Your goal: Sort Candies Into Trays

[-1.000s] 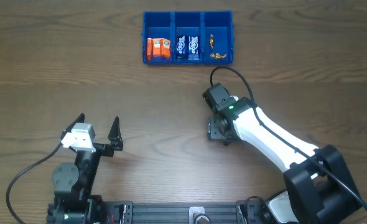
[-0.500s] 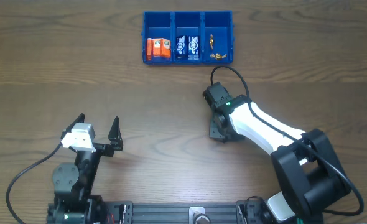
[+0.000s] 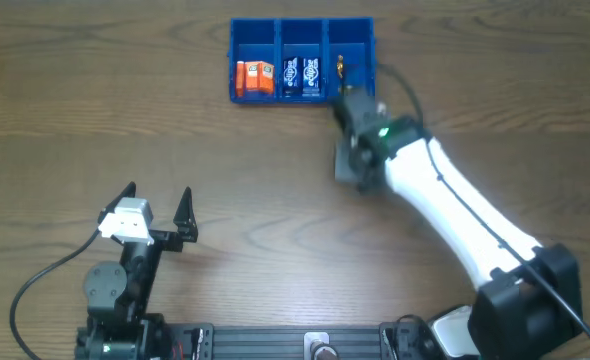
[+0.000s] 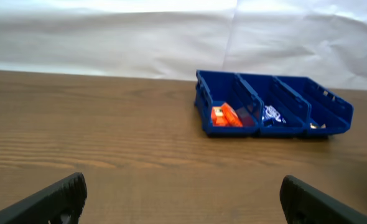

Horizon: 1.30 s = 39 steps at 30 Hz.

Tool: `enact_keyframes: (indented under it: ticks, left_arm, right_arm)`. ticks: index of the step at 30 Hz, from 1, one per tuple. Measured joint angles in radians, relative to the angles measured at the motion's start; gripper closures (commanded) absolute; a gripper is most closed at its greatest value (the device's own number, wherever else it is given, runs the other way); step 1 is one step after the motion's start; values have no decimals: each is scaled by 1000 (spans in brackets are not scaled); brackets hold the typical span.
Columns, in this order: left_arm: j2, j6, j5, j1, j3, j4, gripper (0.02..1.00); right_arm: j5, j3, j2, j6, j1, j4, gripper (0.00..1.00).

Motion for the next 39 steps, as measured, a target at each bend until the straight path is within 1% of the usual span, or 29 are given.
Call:
enact_keyframes:
  ticks: [5,9,11,14,18,21,26,29,31,33,34,35,36,38,39]
  left_arm:
    - [0,0,0,0,0,0,20]
    - [0,0,0,0,0,0,20]
    - [0,0,0,0,0,0,20]
    - [0,0,0,0,0,0,20]
    - [0,0,0,0,0,0,20]
    - [0,0,0,0,0,0,20]
    - [0,0,0,0,0,0,20]
    - [0,0,0,0,0,0,20]
    - [0,0,0,0,0,0,20]
    - [0,0,0,0,0,0,20]
    - [0,0,0,0,0,0,20]
    - [0,0,0,0,0,0,20]
    - [0,0,0,0,0,0,20]
    - [0,0,0,0,0,0,20]
    - [0,0,0,0,0,0,20]
  right_arm:
    - [50,471,130,-106,-113,-32,796]
    - [72,745,342,-180,-156,3,792]
    - [80,802,438,-203,-158,32,792]
    - [81,812,563,-225,-161,96,768]
    - [86,811,656,-242,-164,144,669]
    - [89,813,661,-245,-164,165,408]
    - [90,813,659,-253,-168,159,316]
    - [86,812,621,-269,-180,82,266]
    - [92,801,538,-290,-188,45,244]
    - [114,775,407,-306,-190,37,200]
    - [132,752,315,-314,-190,46,161]
    - [147,719,234,-319,-190,61,134]
    - [166,655,96,-327,-193,87,115]
    - [181,540,-60,-335,-206,184,71]
    - [185,450,-145,-338,-218,228,34]
